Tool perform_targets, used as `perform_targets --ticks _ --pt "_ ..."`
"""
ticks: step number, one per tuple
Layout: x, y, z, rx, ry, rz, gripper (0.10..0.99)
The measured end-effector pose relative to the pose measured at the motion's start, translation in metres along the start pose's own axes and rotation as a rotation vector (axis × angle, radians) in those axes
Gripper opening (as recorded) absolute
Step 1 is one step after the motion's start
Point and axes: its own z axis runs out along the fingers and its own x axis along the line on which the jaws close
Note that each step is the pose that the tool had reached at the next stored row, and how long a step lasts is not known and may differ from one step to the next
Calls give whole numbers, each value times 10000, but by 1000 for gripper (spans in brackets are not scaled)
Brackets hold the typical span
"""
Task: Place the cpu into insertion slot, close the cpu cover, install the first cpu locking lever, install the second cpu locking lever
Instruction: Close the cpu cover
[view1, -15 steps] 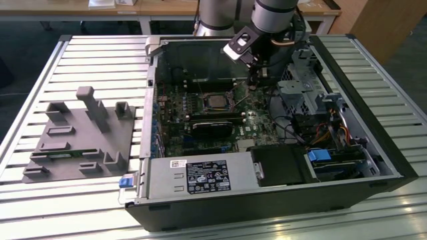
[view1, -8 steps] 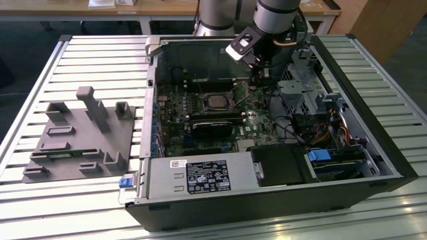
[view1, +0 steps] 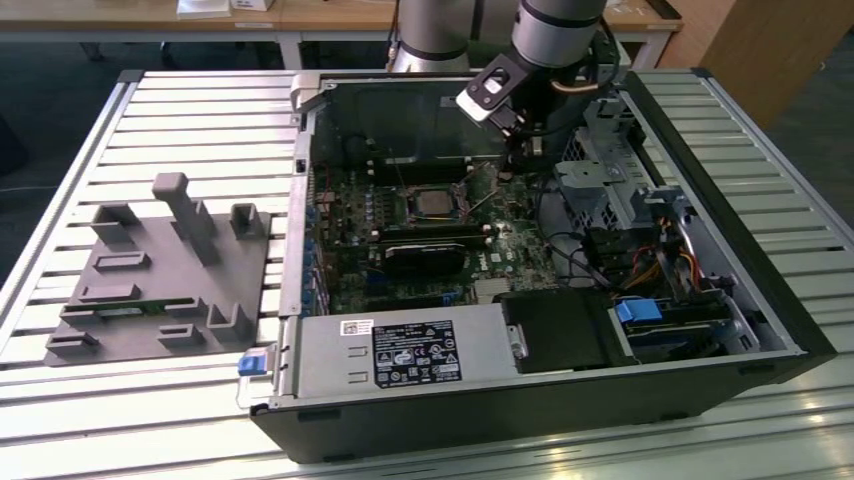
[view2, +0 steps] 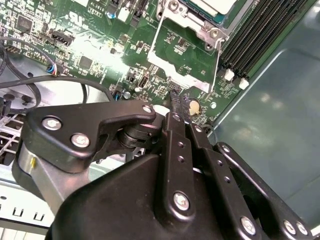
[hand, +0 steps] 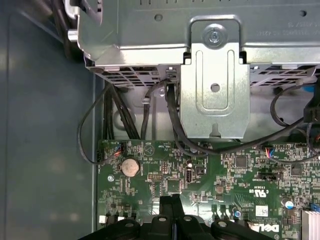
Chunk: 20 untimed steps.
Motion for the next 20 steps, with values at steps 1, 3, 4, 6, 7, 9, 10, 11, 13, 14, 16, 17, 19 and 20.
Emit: perform_targets --ticks 1,3,4,6,7,9,10,11,13,14,16,17,19,20 --pt "0 2 3 0 0 0 106" --pt "-1 4 11 0 1 1 106" --pt "-2 4 21 0 0 1 106" --pt "-4 4 42 0 0 0 106" --pt "-5 4 52 0 0 0 106" --pt "-7 4 73 0 0 0 106" --pt "-6 5 85 0 0 0 106" --pt "-6 5 95 0 0 -1 106" --pt "-5 5 111 0 0 0 106" --pt "-5 3 119 -1 0 0 106" --pt "-5 -8 126 -1 -3 0 106" --pt "-5 -20 127 0 -2 0 106" --pt "-6 -39 128 0 -2 0 106" --pt "-6 -46 128 0 -2 1 106"
